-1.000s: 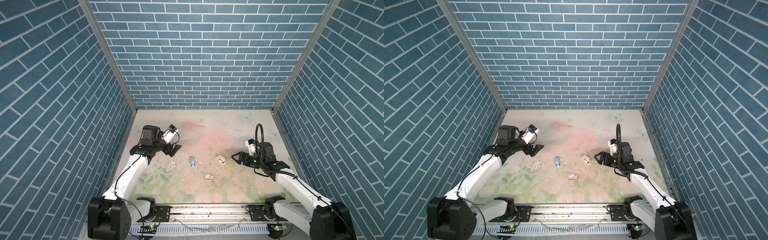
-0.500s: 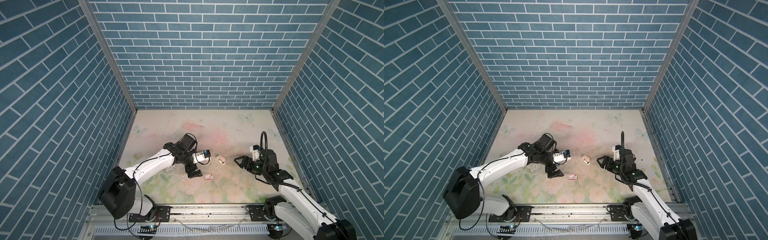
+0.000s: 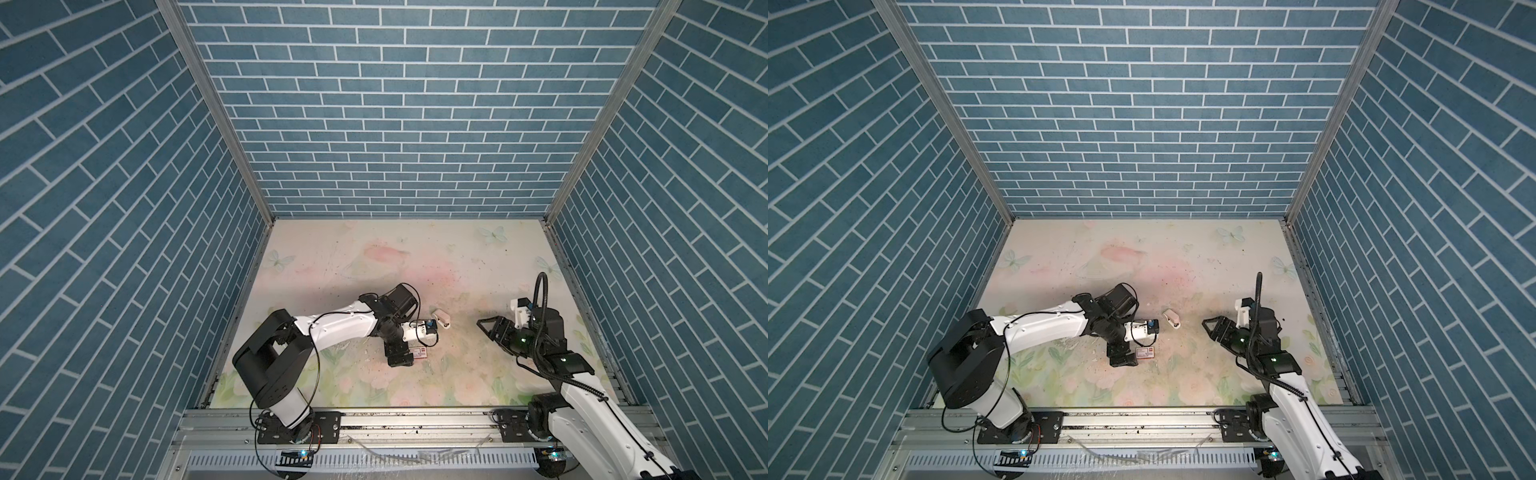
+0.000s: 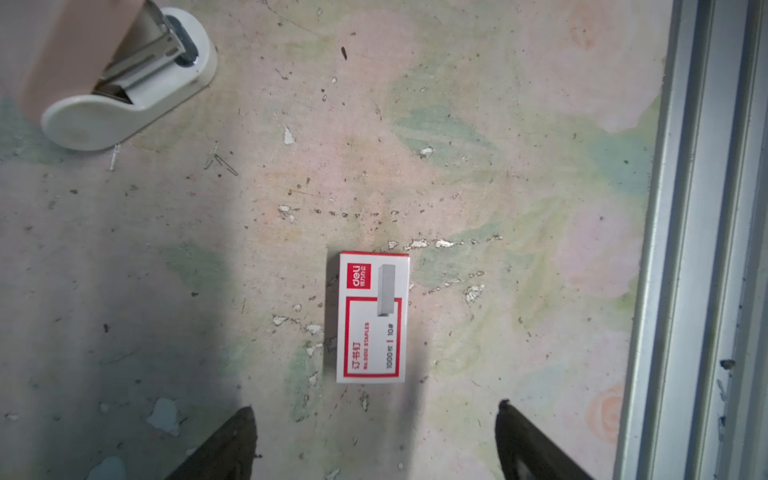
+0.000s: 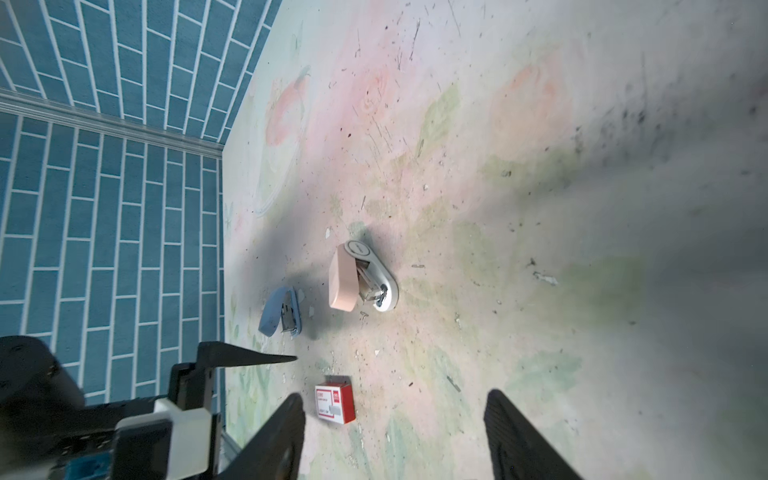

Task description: Load the staples into the stapler

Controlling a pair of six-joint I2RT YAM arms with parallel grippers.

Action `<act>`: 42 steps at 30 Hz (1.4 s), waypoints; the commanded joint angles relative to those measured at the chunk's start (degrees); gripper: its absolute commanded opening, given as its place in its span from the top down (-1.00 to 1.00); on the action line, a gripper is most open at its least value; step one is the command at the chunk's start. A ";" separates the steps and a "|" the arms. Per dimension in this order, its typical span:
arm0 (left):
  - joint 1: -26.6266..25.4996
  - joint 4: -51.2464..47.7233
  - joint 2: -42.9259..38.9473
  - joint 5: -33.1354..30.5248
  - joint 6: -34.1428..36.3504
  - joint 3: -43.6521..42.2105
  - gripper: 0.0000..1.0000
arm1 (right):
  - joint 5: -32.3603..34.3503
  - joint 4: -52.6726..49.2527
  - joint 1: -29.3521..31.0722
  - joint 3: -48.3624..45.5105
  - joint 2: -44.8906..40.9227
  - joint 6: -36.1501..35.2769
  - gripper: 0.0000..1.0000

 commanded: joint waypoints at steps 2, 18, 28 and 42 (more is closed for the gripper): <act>-1.44 1.05 1.90 -0.71 -1.13 1.34 -0.68 | -8.87 3.41 -0.57 -0.23 2.50 0.90 -0.27; -4.29 3.34 6.29 -4.77 -1.51 2.57 -0.29 | -13.40 3.67 -0.61 -0.64 5.69 -2.00 -0.24; -5.60 3.50 7.52 -5.33 -1.09 2.66 -0.06 | -13.21 3.60 -1.05 -0.84 6.08 -2.57 -0.22; -6.57 3.70 8.70 -5.83 -0.37 3.25 0.20 | -13.63 2.00 -2.13 -0.79 6.23 -3.10 -0.21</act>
